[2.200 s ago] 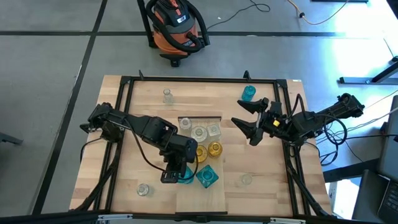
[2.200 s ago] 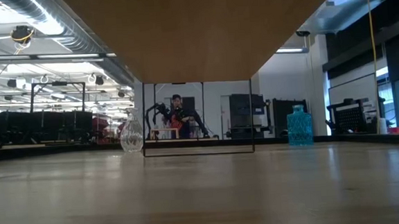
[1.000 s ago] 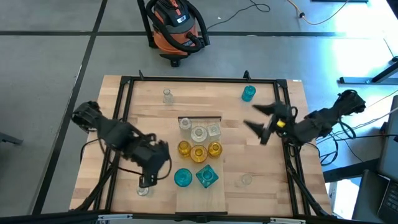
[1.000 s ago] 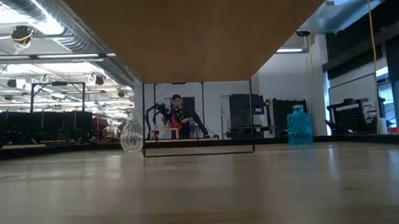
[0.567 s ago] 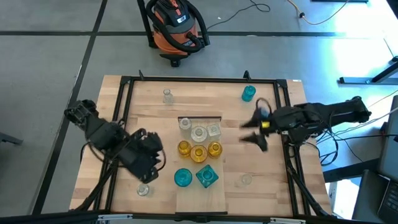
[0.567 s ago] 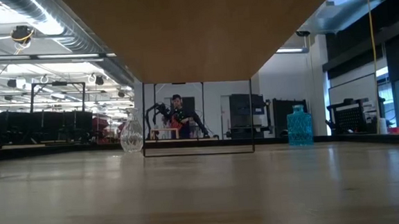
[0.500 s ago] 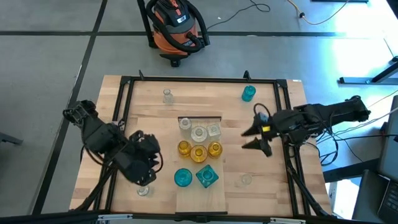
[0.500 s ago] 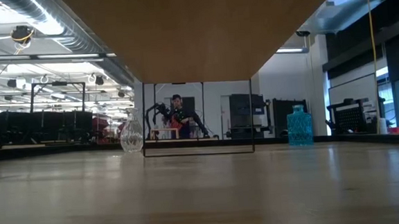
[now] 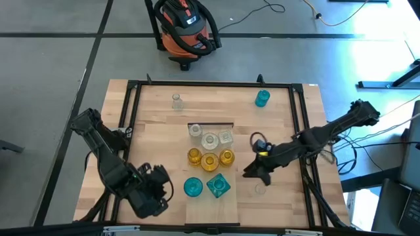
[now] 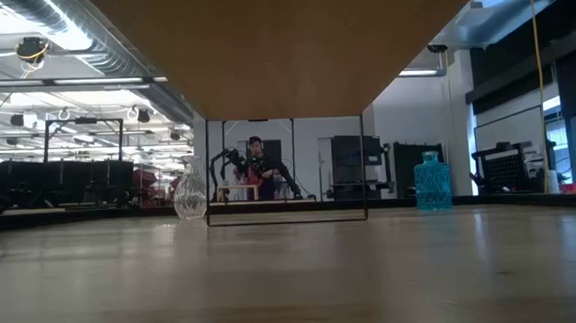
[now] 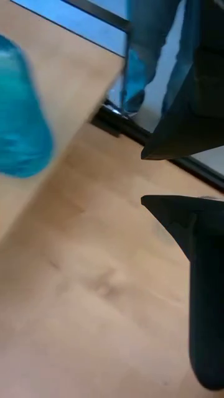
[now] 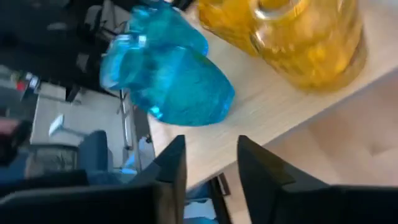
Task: Sort vases onto shelf
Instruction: Adjust the blue vase on the shelf
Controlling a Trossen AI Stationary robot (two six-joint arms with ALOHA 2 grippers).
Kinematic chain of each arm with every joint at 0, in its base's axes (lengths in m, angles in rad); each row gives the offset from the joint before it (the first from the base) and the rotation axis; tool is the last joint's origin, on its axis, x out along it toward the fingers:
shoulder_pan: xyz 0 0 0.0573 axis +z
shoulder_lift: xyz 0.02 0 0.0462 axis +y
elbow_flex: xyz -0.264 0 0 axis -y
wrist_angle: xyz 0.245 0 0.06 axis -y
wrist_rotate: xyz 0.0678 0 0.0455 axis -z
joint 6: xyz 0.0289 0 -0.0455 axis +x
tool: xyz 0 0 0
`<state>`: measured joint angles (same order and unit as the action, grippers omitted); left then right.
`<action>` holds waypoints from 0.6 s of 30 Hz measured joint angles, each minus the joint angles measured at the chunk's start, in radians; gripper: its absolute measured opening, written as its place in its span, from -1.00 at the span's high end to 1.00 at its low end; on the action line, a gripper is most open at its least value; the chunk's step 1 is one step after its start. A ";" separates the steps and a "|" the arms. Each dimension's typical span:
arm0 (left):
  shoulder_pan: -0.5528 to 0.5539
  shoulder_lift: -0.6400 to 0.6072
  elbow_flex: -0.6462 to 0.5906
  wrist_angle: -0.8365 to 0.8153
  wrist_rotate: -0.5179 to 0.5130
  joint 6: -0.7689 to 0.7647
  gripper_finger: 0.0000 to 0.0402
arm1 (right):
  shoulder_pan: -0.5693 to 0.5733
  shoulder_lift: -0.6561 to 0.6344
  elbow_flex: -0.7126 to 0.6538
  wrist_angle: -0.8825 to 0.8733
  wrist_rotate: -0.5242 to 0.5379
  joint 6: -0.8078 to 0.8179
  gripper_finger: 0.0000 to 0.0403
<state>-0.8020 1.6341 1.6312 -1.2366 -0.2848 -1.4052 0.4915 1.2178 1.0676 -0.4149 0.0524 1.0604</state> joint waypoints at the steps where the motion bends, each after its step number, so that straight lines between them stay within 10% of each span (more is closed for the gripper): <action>1: -0.008 0.000 -0.014 0.012 0.005 -0.006 0.53 | 0.000 0.017 0.000 0.008 0.000 0.043 0.54; 8: -0.032 0.000 -0.082 0.050 0.009 -0.029 0.53 | 0.007 0.102 -0.001 0.072 -0.013 0.237 0.95; 18: -0.012 0.000 -0.118 0.084 -0.024 0.025 0.53 | 0.033 0.176 -0.001 0.189 -0.007 0.335 0.99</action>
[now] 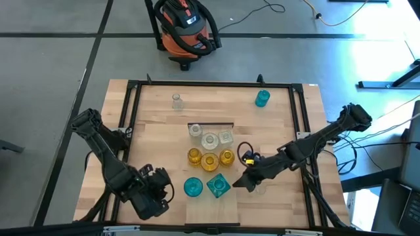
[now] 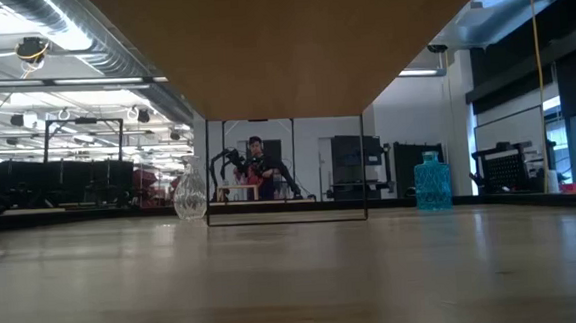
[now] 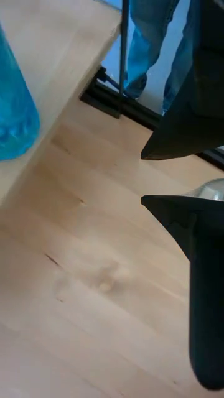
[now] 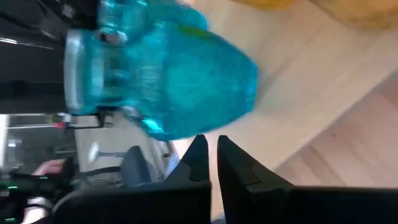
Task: Sort vases onto shelf
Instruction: Adjust the blue vase on the shelf
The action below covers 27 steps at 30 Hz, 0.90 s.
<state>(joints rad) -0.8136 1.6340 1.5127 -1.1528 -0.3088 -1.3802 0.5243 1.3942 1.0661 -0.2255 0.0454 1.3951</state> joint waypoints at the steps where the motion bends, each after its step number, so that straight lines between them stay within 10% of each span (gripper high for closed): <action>1: 0.004 0.000 0.000 0.007 -0.001 0.013 0.53 | 0.000 0.001 0.001 0.010 0.006 0.007 0.99; 27: 0.063 0.000 0.000 -0.027 0.007 0.222 0.53 | -0.002 0.049 0.000 0.106 -0.039 0.038 1.00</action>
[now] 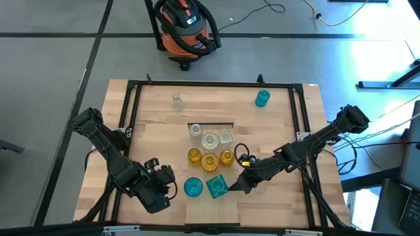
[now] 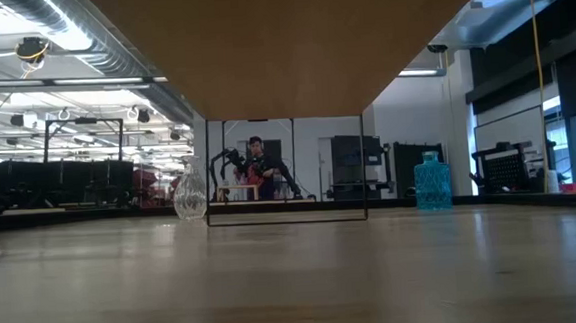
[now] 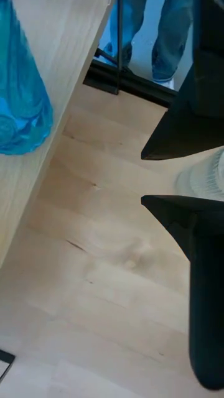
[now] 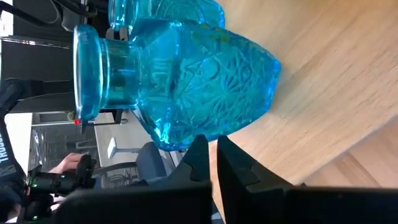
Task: Sort vases onto shelf
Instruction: Adjust the blue vase on the shelf
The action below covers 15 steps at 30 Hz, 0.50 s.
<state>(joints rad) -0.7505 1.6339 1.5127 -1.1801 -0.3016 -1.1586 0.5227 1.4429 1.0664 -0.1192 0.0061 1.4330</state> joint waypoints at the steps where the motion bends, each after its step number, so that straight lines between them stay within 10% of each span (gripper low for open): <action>1: 0.002 0.000 0.000 0.000 0.000 0.007 0.53 | -0.002 0.000 0.000 0.002 -0.003 -0.002 1.00; 15: 0.019 0.000 0.000 -0.002 0.004 0.035 0.53 | -0.041 0.045 0.000 0.099 -0.104 -0.048 1.00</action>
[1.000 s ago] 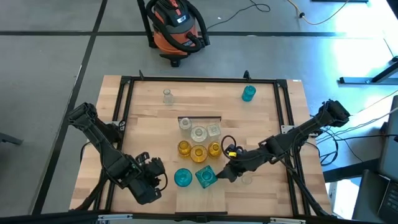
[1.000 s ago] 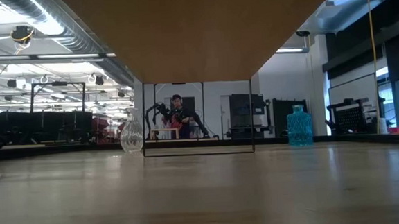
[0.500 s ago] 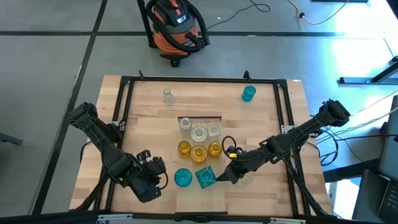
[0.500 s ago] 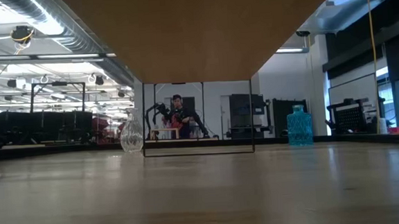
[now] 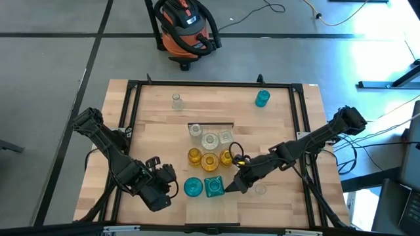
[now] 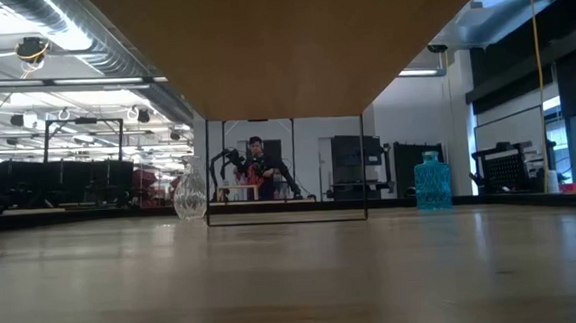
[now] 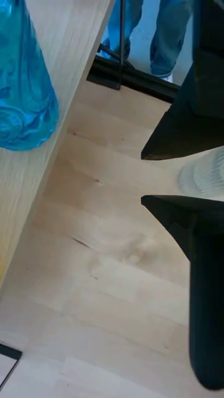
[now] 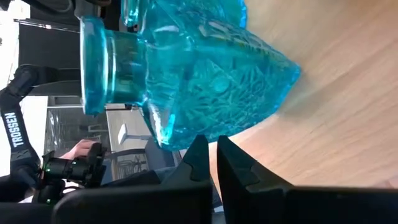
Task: Sort vases onto shelf
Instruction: Adjust the blue vase on the shelf, then put the blue vase on the shelf aligned with the other blue vases
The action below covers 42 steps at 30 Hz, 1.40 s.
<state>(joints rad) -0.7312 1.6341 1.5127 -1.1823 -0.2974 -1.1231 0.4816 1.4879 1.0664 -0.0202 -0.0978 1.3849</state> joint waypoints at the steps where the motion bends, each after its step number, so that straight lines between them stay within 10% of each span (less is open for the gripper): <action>1: 0.000 0.000 0.000 -0.001 0.000 0.000 0.53 | 0.000 0.000 0.000 0.003 0.000 -0.001 1.00; 25: 0.001 0.000 0.000 -0.014 -0.020 -0.006 0.53 | 0.002 -0.025 0.000 0.009 -0.001 -0.030 1.00; 30: 0.000 0.000 0.000 -0.021 -0.033 -0.023 0.53 | 0.026 -0.195 0.010 -0.211 0.238 -0.091 1.00; 39: 0.057 -0.019 0.000 -0.031 -0.071 0.105 0.53 | -0.018 -0.346 0.244 -1.110 0.944 -0.307 0.99; 42: 0.082 -0.031 0.000 -0.044 -0.087 0.145 0.53 | -0.113 -0.370 0.231 -1.197 1.013 -0.334 0.88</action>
<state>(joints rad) -0.6491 1.6030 1.5131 -1.2267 -0.3842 -0.9780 0.3686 1.1183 1.2973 -1.2173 0.9153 1.0512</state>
